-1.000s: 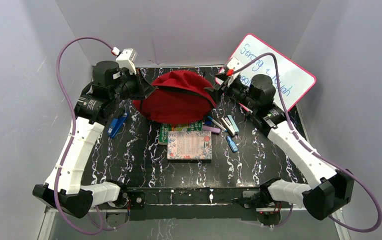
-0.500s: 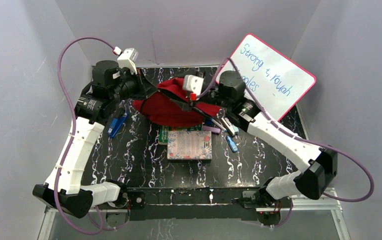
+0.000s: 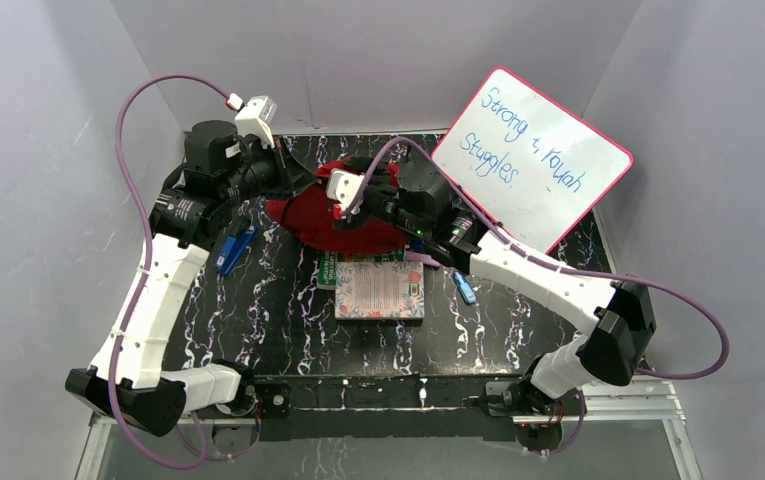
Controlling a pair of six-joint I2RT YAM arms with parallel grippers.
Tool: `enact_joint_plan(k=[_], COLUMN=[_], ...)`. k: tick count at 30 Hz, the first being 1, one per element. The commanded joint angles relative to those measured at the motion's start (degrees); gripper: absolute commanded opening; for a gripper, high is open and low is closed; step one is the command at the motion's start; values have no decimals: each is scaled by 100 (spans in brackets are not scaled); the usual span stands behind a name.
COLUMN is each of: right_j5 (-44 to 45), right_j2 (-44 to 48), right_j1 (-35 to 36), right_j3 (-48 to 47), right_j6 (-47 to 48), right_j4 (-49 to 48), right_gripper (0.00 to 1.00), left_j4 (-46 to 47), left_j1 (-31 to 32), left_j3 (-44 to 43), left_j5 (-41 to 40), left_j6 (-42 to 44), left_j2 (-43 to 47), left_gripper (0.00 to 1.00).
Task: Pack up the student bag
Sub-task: Unzip the student bag at the center of the board.
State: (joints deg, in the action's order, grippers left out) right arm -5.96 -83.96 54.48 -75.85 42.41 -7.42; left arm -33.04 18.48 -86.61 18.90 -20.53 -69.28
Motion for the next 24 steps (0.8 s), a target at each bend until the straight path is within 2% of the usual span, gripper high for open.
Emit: enact_joint_plan(k=[1, 3, 5, 9, 11, 13, 24], right_j5=[1166, 1256, 1272, 1320, 1425, 1519, 1826], right_j2=[45, 62, 56, 39, 36, 29, 180], right_j1=[37, 37, 36, 34, 36, 30, 21], right_j3=[-4, 24, 44, 59, 115, 172, 487], right_j6=[301, 335, 362, 309, 243, 193, -153], right_j4=[-544, -552, -541, -586, -685, -750, -1044], right_gripper=[75, 68, 56, 15, 4, 0, 0], left_j4=[234, 234, 240, 238, 223, 286, 1395], left_j1=[-37, -31, -34, -37, -36, -36, -37], left_j3=[54, 73, 103, 143, 181, 265, 1477], left_j5=[120, 125, 124, 13, -202, -382, -1057], left_j6=[-12, -20, -48, -324, -693, -1354, -4684], left_j2=[129, 141, 147, 182, 231, 332, 1370], left_gripper=[0, 0, 0, 0, 0, 0, 0])
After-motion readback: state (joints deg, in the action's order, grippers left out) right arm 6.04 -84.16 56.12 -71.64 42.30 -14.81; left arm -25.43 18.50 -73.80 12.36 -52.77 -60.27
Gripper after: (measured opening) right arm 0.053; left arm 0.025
